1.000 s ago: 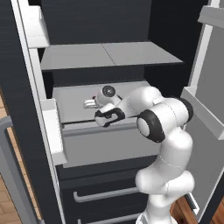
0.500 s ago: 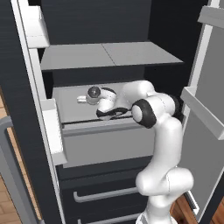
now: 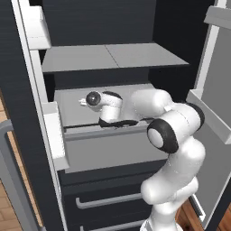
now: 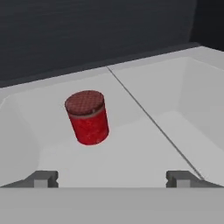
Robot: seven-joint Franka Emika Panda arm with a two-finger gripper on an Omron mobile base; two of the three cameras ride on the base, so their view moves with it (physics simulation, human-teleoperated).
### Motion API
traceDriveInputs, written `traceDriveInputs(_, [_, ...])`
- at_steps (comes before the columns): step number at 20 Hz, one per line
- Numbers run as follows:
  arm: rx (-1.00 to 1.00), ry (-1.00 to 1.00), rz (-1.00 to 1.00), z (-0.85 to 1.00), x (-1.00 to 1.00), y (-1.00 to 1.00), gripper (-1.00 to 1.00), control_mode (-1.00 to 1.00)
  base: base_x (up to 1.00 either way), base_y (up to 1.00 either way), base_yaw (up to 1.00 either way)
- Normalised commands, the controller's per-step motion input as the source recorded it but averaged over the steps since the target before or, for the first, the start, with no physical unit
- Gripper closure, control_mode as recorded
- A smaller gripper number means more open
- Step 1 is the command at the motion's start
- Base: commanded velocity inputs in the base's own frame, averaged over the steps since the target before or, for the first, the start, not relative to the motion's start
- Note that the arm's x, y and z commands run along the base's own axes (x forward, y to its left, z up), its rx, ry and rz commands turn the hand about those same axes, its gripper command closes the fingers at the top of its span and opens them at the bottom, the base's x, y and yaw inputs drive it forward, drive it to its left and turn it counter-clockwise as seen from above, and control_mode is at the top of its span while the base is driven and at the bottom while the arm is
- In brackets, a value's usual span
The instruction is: Place the ketchup and condiment bottle from the counter to the top shelf of the fridge. If the existing items in the fridge are on the top shelf, move them to other shelves.
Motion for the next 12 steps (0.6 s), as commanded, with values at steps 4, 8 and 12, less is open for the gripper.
traceDriveInputs(4, [0.08, -0.01, -0.03, 1.0, -1.0, -0.41, -1.0, -1.0, 0.0, 0.0, 0.0])
traceDriveInputs(8, [0.0, 0.0, 0.0, 1.0, -1.0, -0.18, -1.0, -1.0, 0.0, 0.0, 0.0])
traceDriveInputs(12, [0.0, 0.0, 0.05, 0.92, -1.0, -0.08, -1.0, -1.0, 0.0, 0.0, 0.0])
